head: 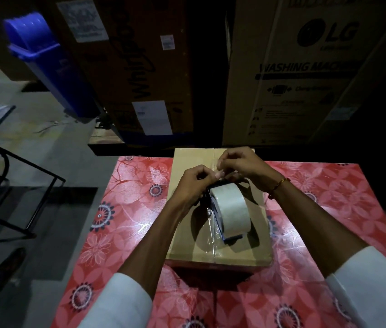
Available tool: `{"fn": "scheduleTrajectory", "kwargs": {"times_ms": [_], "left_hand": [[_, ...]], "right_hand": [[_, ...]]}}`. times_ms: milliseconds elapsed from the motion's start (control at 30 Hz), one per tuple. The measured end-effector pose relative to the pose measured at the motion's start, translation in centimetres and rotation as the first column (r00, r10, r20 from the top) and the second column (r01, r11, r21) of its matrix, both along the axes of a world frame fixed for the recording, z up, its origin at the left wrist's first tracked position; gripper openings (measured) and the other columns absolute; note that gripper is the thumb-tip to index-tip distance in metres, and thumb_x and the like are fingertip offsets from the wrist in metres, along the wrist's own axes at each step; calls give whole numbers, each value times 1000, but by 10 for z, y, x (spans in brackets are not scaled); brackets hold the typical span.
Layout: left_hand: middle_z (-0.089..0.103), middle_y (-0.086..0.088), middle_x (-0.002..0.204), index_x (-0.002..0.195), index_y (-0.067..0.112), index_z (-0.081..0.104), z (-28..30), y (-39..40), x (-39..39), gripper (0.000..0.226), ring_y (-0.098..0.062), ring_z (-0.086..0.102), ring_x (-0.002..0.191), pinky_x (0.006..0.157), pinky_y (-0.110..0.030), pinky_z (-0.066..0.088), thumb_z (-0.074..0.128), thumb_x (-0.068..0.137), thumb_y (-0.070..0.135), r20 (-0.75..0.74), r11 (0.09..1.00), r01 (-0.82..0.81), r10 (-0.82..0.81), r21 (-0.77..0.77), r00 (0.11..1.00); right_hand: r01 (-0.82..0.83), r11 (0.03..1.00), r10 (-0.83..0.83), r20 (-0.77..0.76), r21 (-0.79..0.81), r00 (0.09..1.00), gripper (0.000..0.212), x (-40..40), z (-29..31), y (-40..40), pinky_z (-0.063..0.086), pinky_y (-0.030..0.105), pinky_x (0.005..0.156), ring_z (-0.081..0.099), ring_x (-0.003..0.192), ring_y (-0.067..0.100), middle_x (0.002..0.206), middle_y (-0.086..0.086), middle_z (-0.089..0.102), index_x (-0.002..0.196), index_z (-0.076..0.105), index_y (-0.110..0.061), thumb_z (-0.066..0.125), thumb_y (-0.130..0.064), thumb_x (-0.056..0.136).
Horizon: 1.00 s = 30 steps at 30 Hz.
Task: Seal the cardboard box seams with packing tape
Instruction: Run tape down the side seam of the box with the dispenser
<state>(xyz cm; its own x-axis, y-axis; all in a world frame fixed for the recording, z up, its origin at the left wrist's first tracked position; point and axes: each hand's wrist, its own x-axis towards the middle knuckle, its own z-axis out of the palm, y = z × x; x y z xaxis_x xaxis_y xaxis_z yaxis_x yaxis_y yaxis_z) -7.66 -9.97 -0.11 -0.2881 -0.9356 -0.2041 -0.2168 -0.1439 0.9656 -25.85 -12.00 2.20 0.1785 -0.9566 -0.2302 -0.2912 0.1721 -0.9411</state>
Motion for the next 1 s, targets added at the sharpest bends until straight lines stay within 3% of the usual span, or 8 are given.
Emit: {"fn": "scheduleTrajectory", "kwargs": {"times_ms": [167, 267, 333, 433, 567, 700, 833, 1000], "left_hand": [[63, -8, 82, 96, 12, 66, -2, -3, 3, 22, -10, 48, 53, 44, -23, 37, 65, 94, 34, 5, 999, 35, -35, 20, 999], [62, -5, 79, 98, 14, 67, -1, -1, 9, 28, -10, 48, 52, 44, -24, 37, 69, 88, 41, -51, 996, 55, -52, 72, 997], [64, -6, 82, 99, 17, 68, -2, 0, 13, 26, -12, 50, 55, 47, -26, 38, 69, 88, 40, -88, 996, 40, -33, 83, 996], [67, -15, 85, 100, 8, 67, -6, -1, 13, 16, -15, 52, 58, 51, -25, 39, 61, 97, 22, -114, 997, -69, 74, 43, 991], [68, -8, 76, 99, -4, 64, -5, 0, 7, 16, -9, 50, 51, 45, -23, 36, 56, 100, 11, -100, 988, -148, 150, 31, 984], [67, -8, 76, 94, 3, 65, -6, -1, 4, 13, -9, 48, 49, 46, -23, 34, 56, 100, 10, -107, 983, -173, 178, 56, 978], [66, -12, 81, 97, 1, 65, -6, -1, 5, 14, -9, 49, 53, 48, -25, 37, 56, 100, 11, -99, 985, -165, 170, 55, 980], [66, -22, 86, 98, 0, 65, -7, -1, 7, 16, -13, 51, 57, 50, -25, 37, 58, 99, 14, -108, 987, -154, 158, 48, 981]], "right_hand": [[-11, 1000, 12, -48, 23, 999, 15, 8, 9, -12, 55, 28, 57, 71, 72, 21, 85, 11, 70, 82, 69, -5, 58, -5, 93], [-36, 999, 37, -65, 16, 997, 12, 9, 4, -11, 53, 22, 54, 67, 70, 18, 87, 13, 68, 91, 68, -1, 59, -8, 96], [-37, 999, 37, -9, 9, 999, 15, 4, -3, -8, 56, 30, 65, 68, 72, 19, 87, 14, 70, 99, 67, 2, 62, -12, 97], [-61, 998, 60, 75, 13, 995, 21, -6, -8, -2, 54, 43, 78, 70, 79, 24, 88, 14, 72, 105, 66, 3, 65, -16, 96], [-61, 993, 36, 232, 98, 972, 30, -12, -4, 0, 53, 42, 82, 70, 92, 31, 97, 16, 72, 112, 65, 1, 68, -23, 93], [-35, 979, -33, 323, 202, 946, 48, -22, 1, 2, 58, 36, 80, 72, 92, 28, 102, 15, 74, 123, 63, -2, 70, -31, 86], [-25, 983, -32, 308, 180, 951, 34, -24, -9, 6, 58, 33, 84, 71, 93, 24, 107, 20, 73, 121, 64, 0, 71, -10, 90], [29, 997, -43, 206, 68, 978, 16, -12, -12, 11, 51, 38, 80, 62, 88, 28, 98, 20, 68, 105, 70, -1, 70, -4, 89]]}}
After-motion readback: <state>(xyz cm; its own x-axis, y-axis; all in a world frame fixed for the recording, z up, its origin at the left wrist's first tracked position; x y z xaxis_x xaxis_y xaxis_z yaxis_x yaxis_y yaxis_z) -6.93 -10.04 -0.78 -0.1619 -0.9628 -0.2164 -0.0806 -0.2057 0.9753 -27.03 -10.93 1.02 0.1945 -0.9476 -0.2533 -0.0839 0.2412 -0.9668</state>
